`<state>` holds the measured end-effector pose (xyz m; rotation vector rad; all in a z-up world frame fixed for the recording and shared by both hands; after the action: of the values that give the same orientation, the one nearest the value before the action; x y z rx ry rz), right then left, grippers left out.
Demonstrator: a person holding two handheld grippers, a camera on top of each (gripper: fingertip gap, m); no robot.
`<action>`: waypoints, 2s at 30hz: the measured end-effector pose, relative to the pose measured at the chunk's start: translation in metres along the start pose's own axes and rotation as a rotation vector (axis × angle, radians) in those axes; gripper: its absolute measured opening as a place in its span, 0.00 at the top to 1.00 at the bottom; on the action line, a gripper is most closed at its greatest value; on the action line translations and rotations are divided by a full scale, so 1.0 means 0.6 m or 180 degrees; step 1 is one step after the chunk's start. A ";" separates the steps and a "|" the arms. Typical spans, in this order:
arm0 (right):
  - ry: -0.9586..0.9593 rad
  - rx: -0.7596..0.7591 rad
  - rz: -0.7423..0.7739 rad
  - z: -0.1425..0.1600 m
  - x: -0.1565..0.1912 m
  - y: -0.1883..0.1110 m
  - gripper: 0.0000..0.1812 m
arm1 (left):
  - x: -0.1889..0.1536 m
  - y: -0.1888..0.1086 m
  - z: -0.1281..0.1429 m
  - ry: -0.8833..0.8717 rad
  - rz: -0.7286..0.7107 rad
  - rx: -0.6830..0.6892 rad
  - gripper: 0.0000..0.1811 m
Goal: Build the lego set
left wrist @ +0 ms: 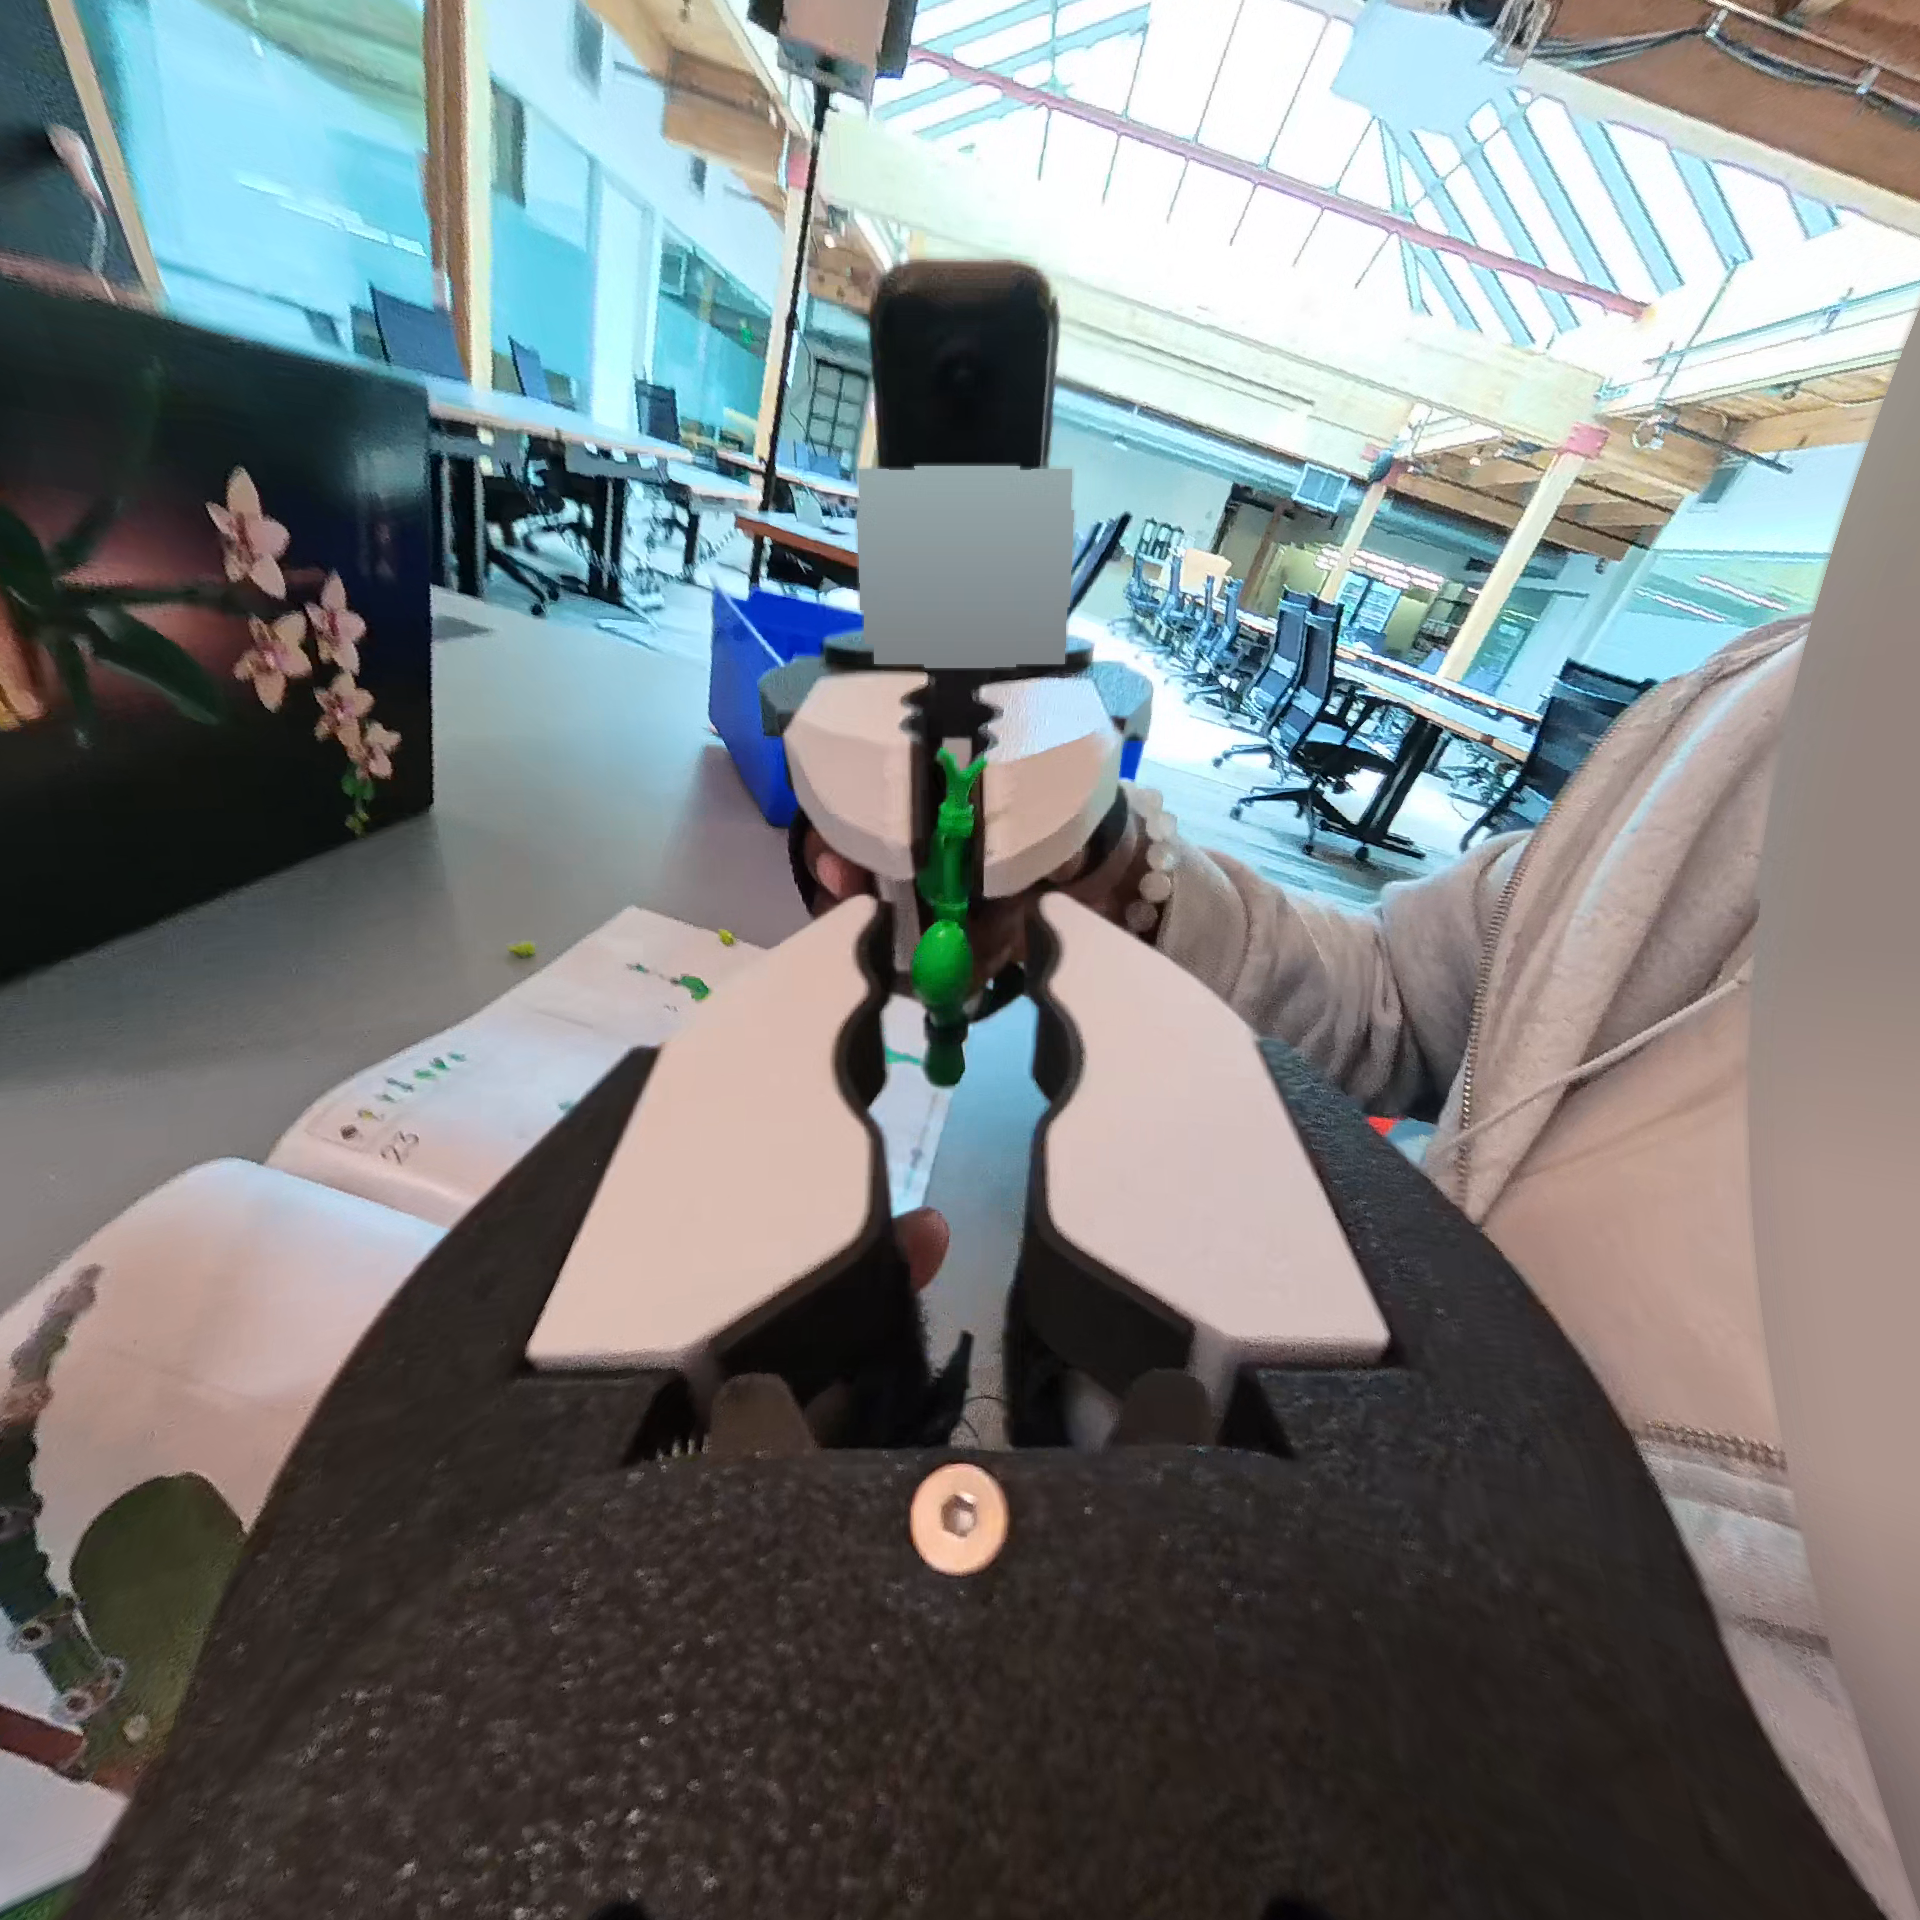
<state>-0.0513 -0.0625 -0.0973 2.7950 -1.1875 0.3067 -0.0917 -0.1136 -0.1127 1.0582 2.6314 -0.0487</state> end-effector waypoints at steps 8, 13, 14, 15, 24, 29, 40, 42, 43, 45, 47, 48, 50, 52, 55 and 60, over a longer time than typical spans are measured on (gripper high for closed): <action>-0.0060 -0.0231 0.0081 -0.020 0.003 -0.017 0.91 | -0.001 0.001 0.010 0.0038 -0.0090 0.0107 0.96; -0.0169 0.0122 0.0008 -0.013 0.008 -0.014 0.94 | 0.003 0.004 0.019 -0.0007 -0.0155 0.0267 0.96; -0.0180 0.0166 0.0007 -0.011 0.008 -0.013 0.94 | 0.004 0.004 0.020 -0.0007 -0.0160 0.0291 0.96; -0.0206 0.0215 0.0038 -0.009 0.006 -0.012 0.97 | 0.004 0.004 0.021 0.0003 -0.0167 0.0306 0.96; -0.0250 0.0370 0.0054 0.010 0.002 -0.020 1.00 | 0.010 0.004 0.033 0.0132 -0.0430 0.0667 0.96; -0.0433 0.0060 0.0254 -0.007 -0.003 -0.039 0.96 | 0.013 0.004 0.040 0.0243 -0.0553 0.0780 0.96; -0.0583 0.0632 0.0305 0.031 -0.008 -0.031 0.98 | 0.020 0.010 0.053 0.0298 -0.0616 0.0902 0.96; -0.0665 0.0736 0.0324 0.035 -0.008 -0.033 0.98 | 0.020 0.012 0.057 0.0335 -0.0661 0.0995 0.96; -0.0696 0.0776 0.0333 0.037 -0.008 -0.035 0.99 | 0.021 0.013 0.059 0.0358 -0.0691 0.1044 0.97; -0.0669 0.0810 0.0323 0.042 -0.008 -0.038 0.99 | 0.021 0.014 0.061 0.0407 -0.0737 0.1134 0.97; -0.0657 0.0813 0.0317 0.046 -0.009 -0.041 1.00 | 0.021 0.016 0.065 0.0418 -0.0739 0.1199 0.97; -0.0644 0.0834 0.0310 0.049 -0.009 -0.042 1.00 | 0.020 0.018 0.068 0.0419 -0.0721 0.1242 0.97; -0.0615 0.0834 0.0326 0.053 -0.010 -0.043 1.00 | 0.022 0.019 0.071 0.0473 -0.0758 0.1314 0.97; -0.0559 0.0822 0.0298 0.055 -0.011 -0.045 1.00 | 0.022 0.020 0.073 0.0478 -0.0755 0.1332 0.97; -0.0520 0.0882 0.0319 0.058 -0.013 -0.046 1.00 | 0.023 0.022 0.076 0.0504 -0.0776 0.1381 0.97; -0.0348 0.0898 0.0273 0.066 -0.012 -0.042 1.00 | 0.023 0.025 0.081 0.0589 -0.0804 0.1469 0.97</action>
<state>-0.0319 -0.0462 -0.1377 3.0396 -1.3909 0.3578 -0.0781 -0.1004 -0.1618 0.8813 2.9907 -0.6713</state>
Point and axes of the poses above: each gripper's, where its closed fingertips meet, y out along the fingers, z out of its underside, x = y × z across the jaws, the point moved 5 cm from there along -y, back along the fingers, and after that the axes turned 2 degrees about -y, right-handed, at the moved point
